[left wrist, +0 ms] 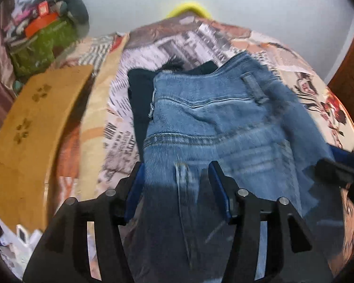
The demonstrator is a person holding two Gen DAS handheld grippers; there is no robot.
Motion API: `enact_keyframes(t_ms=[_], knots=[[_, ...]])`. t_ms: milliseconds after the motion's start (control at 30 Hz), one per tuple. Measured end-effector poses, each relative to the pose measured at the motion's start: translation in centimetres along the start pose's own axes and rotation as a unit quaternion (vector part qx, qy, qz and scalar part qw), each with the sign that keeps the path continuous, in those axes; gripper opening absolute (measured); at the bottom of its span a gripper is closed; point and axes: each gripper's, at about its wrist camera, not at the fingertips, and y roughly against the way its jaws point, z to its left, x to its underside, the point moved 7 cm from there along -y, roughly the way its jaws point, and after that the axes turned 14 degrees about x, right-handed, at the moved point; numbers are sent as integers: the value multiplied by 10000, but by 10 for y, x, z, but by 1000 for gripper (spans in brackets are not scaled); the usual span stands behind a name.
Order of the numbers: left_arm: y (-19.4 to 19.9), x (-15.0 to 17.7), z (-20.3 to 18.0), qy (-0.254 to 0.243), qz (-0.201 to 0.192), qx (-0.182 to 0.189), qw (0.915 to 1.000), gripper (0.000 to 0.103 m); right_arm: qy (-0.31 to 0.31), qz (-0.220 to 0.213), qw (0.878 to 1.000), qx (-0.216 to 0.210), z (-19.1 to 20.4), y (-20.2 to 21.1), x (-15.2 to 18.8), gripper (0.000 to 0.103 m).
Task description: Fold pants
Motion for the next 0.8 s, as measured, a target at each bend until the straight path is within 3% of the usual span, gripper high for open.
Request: enact_keyframes(t_ms=[233, 400, 567, 800], knots=[[110, 6, -46, -356, -711, 299, 9964, 54, -53, -873, 9961, -113, -4, 107, 7, 31], [211, 17, -94, -816, -1421, 410, 9856, 54, 66, -1685, 9856, -156, 5, 204, 16, 31], [313, 41, -140, -1107, -2143, 517, 9691, 54, 78, -2473, 9683, -336, 18, 296, 33, 31], [422, 107, -187, -1522, -3227, 248, 9338, 55, 23, -3370, 9413, -166, 35, 381, 87, 31]])
